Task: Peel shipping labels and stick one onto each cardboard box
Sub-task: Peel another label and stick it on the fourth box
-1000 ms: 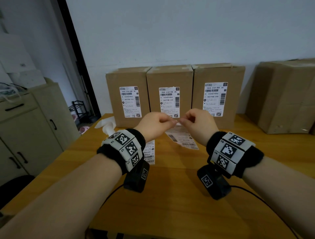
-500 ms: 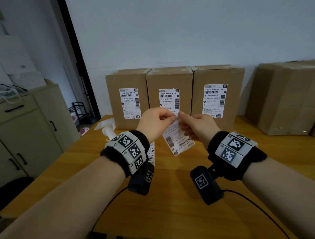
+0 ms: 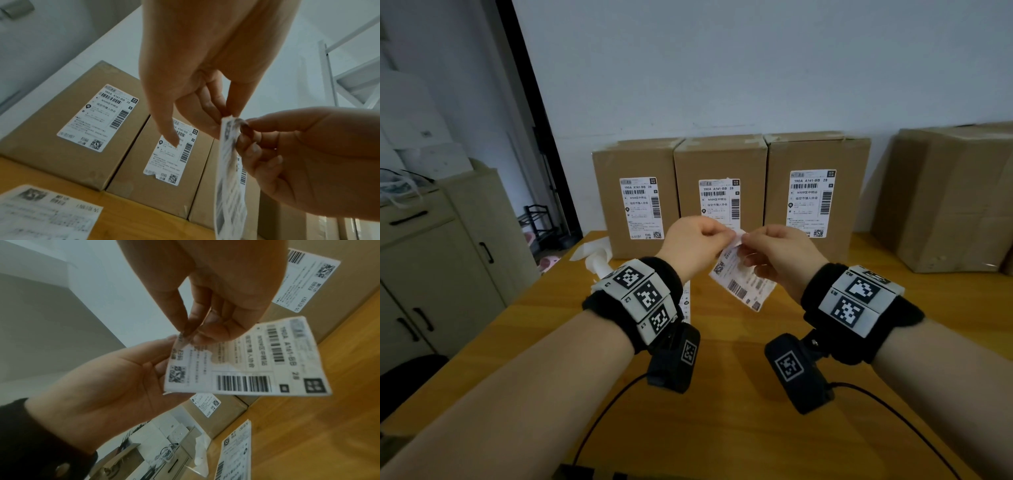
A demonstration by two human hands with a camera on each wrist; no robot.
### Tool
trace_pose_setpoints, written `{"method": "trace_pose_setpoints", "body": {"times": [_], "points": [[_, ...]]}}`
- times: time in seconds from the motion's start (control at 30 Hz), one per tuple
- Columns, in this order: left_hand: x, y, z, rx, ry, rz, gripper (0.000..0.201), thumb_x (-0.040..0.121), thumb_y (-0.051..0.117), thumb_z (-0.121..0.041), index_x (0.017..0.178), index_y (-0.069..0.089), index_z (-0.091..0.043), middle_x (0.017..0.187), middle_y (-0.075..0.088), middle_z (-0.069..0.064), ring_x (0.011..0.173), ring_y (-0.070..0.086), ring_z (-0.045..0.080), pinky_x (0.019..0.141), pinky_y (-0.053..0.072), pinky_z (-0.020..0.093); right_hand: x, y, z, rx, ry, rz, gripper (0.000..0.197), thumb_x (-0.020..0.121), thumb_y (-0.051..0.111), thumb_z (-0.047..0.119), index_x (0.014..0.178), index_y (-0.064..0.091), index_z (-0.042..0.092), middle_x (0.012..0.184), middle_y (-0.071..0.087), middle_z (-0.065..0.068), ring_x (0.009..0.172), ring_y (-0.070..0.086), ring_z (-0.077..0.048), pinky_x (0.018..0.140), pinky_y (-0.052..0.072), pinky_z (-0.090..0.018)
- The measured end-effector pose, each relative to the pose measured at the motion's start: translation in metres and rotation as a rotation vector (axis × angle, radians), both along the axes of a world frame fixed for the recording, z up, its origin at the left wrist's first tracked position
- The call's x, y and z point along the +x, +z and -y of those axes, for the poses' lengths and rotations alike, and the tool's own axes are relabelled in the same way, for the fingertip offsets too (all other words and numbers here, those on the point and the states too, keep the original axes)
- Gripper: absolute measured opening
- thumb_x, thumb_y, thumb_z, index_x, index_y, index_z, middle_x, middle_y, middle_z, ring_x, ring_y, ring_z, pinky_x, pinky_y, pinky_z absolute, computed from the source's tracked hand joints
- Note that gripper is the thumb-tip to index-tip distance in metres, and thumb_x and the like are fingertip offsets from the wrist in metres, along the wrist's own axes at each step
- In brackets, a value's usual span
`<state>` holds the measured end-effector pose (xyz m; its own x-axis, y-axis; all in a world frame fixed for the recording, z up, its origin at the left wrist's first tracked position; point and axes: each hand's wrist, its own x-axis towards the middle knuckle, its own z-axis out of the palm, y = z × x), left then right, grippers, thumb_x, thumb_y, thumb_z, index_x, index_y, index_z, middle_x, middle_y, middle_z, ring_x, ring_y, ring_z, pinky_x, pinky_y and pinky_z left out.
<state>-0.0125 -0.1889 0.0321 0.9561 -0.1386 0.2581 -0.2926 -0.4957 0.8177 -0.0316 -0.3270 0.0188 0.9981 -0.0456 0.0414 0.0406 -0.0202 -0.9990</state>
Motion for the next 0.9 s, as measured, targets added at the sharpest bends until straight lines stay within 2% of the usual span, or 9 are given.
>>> {"method": "trace_pose_setpoints", "body": {"times": [0.1, 0.3, 0.4, 0.53, 0.7, 0.73, 0.83, 0.87, 0.9], "points": [[0.002, -0.001, -0.008, -0.008, 0.038, 0.024, 0.012, 0.091, 0.059, -0.022, 0.088, 0.069, -0.015, 0.079, 0.064, -0.008, 0.078, 0.064, 0.011, 0.078, 0.054, 0.028, 0.000, -0.001, -0.001, -0.035, -0.033, 0.003, 0.008, 0.090, 0.056, 0.009, 0.084, 0.058, 0.005, 0.075, 0.064, -0.007, 0.059, 0.056, -0.014, 0.054, 0.044, -0.022], [0.007, -0.002, -0.044, -0.218, 0.215, -0.094, 0.013, 0.094, 0.054, -0.019, 0.097, 0.064, -0.012, 0.065, 0.059, -0.003, 0.051, 0.055, 0.004, 0.046, 0.042, 0.015, 0.004, -0.007, -0.002, -0.030, -0.080, -0.011, 0.006, 0.089, 0.057, 0.006, 0.083, 0.059, 0.006, 0.075, 0.065, -0.010, 0.059, 0.060, -0.014, 0.052, 0.048, -0.022], [0.010, -0.003, -0.064, -0.423, 0.292, -0.205, 0.015, 0.096, 0.051, -0.016, 0.104, 0.059, -0.007, 0.073, 0.063, 0.004, 0.052, 0.065, 0.003, 0.057, 0.050, 0.021, 0.007, -0.008, -0.008, 0.006, -0.095, -0.053, 0.003, 0.088, 0.057, 0.001, 0.087, 0.058, 0.003, 0.073, 0.064, -0.013, 0.050, 0.062, -0.011, 0.044, 0.048, -0.018], [0.016, -0.006, -0.098, -0.499, 0.413, -0.238, 0.025, 0.097, 0.048, -0.016, 0.116, 0.054, -0.001, 0.080, 0.066, 0.009, 0.069, 0.066, 0.013, 0.073, 0.054, 0.025, 0.011, -0.008, -0.022, 0.026, -0.094, -0.079, 0.012, 0.086, 0.055, -0.008, 0.095, 0.057, -0.001, 0.081, 0.064, -0.018, 0.043, 0.064, -0.009, 0.042, 0.051, -0.017], [0.025, -0.014, -0.144, -0.506, 0.573, -0.306, 0.028, 0.098, 0.043, -0.006, 0.122, 0.048, 0.005, 0.096, 0.068, 0.021, 0.032, 0.058, 0.006, 0.042, 0.049, 0.016, 0.015, -0.010, -0.038, -0.022, -0.089, -0.109, 0.014, 0.081, 0.056, -0.013, 0.083, 0.057, 0.001, 0.090, 0.065, -0.025, 0.050, 0.066, -0.018, 0.044, 0.053, -0.019], [0.028, -0.016, -0.152, -0.507, 0.598, -0.342, 0.028, 0.098, 0.041, -0.003, 0.123, 0.047, 0.006, 0.092, 0.069, 0.022, 0.026, 0.054, 0.007, 0.043, 0.048, 0.018, 0.016, -0.011, -0.040, -0.042, -0.096, -0.113, 0.014, 0.080, 0.056, -0.013, 0.083, 0.057, 0.001, 0.092, 0.066, -0.025, 0.055, 0.067, -0.020, 0.045, 0.054, -0.020], [0.037, -0.026, -0.172, -0.514, 0.648, -0.423, 0.029, 0.097, 0.041, 0.000, 0.124, 0.046, 0.007, 0.041, 0.061, 0.012, 0.023, 0.052, 0.012, 0.050, 0.048, 0.022, 0.017, -0.011, -0.045, -0.059, -0.101, -0.118, 0.013, 0.080, 0.057, -0.013, 0.083, 0.058, -0.001, 0.092, 0.066, -0.025, 0.061, 0.068, -0.024, 0.046, 0.055, -0.020], [0.037, -0.028, -0.175, -0.506, 0.639, -0.439, 0.030, 0.097, 0.042, -0.002, 0.126, 0.045, 0.006, 0.041, 0.061, 0.010, 0.024, 0.053, 0.012, 0.048, 0.049, 0.021, 0.017, -0.010, -0.047, -0.060, -0.102, -0.117, 0.013, 0.079, 0.057, -0.013, 0.084, 0.058, -0.001, 0.091, 0.066, -0.025, 0.060, 0.068, -0.023, 0.046, 0.055, -0.020], [0.036, -0.030, -0.177, -0.510, 0.620, -0.456, 0.032, 0.098, 0.042, -0.002, 0.129, 0.043, 0.005, 0.057, 0.068, 0.013, 0.026, 0.054, 0.012, 0.044, 0.049, 0.020, 0.017, -0.010, -0.048, -0.065, -0.105, -0.113, 0.013, 0.079, 0.057, -0.013, 0.084, 0.058, -0.001, 0.091, 0.067, -0.025, 0.061, 0.068, -0.024, 0.047, 0.055, -0.021]]}}
